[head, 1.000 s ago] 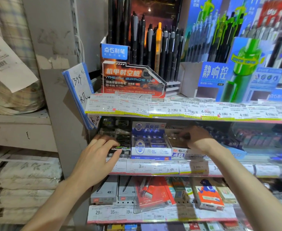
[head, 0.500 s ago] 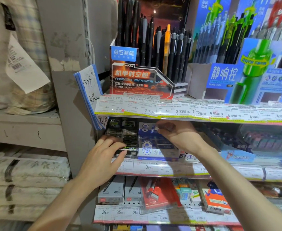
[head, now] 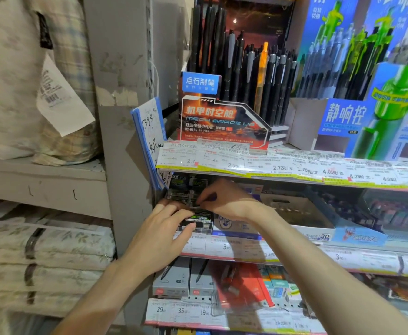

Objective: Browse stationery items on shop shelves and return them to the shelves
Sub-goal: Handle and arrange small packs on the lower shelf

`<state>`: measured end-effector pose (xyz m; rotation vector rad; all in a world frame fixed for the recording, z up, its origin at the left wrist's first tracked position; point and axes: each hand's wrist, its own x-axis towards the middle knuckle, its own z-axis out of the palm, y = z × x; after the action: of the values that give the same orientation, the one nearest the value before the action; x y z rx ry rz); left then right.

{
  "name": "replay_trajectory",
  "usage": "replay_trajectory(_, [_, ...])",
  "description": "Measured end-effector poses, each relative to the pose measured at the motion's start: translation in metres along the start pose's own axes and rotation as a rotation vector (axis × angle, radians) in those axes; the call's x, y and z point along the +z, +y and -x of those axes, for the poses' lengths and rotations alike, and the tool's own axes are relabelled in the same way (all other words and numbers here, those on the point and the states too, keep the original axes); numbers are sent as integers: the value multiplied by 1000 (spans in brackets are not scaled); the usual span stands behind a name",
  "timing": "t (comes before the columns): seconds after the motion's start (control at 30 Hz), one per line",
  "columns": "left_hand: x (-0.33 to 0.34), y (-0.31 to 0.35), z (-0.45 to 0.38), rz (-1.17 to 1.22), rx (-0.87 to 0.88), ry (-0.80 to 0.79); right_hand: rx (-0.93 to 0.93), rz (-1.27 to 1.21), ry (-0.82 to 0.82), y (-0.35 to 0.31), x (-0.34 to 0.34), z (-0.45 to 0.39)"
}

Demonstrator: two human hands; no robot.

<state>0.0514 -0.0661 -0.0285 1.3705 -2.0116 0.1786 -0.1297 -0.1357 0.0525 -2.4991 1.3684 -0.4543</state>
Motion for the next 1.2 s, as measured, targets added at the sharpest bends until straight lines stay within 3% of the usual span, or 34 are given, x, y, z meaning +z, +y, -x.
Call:
replay_trajectory(0.8, [-1,3,-1,8,-33,-36,46,-84,-31,13,-1,9])
replay_trajectory(0.9, [0,8,-4,-14,-64,-39,53,-137,27,13,2,17])
replay_trajectory(1.07, [4,14,-12,-66,-59,-24,78,-190,260,31,0,34])
replay_trajectory(1.2, [12,14,-14,-71,-83,-30,186,11,362,65,-16,55])
